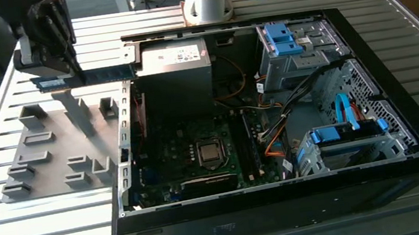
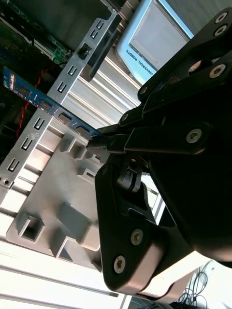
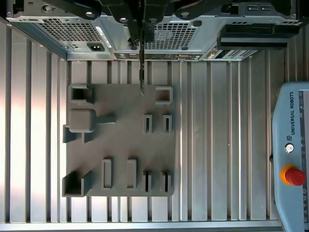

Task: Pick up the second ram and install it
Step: 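Pick up the second ram and move it above second insertion slot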

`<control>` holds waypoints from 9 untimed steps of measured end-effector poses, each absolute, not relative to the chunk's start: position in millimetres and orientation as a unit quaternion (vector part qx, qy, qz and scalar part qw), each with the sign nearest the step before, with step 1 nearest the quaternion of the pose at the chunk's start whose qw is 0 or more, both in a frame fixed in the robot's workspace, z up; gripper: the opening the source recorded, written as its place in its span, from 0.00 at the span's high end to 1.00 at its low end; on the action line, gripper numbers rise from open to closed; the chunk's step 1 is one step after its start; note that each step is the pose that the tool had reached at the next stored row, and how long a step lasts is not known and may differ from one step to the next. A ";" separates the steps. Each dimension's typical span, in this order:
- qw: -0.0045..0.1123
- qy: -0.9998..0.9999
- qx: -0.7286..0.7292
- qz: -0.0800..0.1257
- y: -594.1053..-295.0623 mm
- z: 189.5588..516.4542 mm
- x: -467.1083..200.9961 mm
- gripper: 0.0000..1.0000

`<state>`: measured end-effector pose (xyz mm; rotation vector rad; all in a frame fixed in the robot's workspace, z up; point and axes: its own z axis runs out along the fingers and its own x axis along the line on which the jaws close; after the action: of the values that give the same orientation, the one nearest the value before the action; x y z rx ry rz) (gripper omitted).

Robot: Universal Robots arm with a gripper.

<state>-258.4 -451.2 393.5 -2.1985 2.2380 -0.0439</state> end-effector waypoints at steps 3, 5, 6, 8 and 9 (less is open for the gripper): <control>0.002 0.713 -0.701 -0.014 -451.2 393.5 -252.6 0.86; 0.002 0.713 -0.701 -0.014 -451.2 393.6 -249.0 0.86; 0.002 0.713 -0.701 -0.014 -451.2 393.5 -247.1 0.86; 0.002 0.713 -0.701 -0.014 -451.2 393.6 -243.1 0.86; 0.002 0.713 -0.701 -0.014 -451.2 393.5 -241.3 0.86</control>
<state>-241.3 -451.2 393.5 -2.1985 2.2380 -0.0438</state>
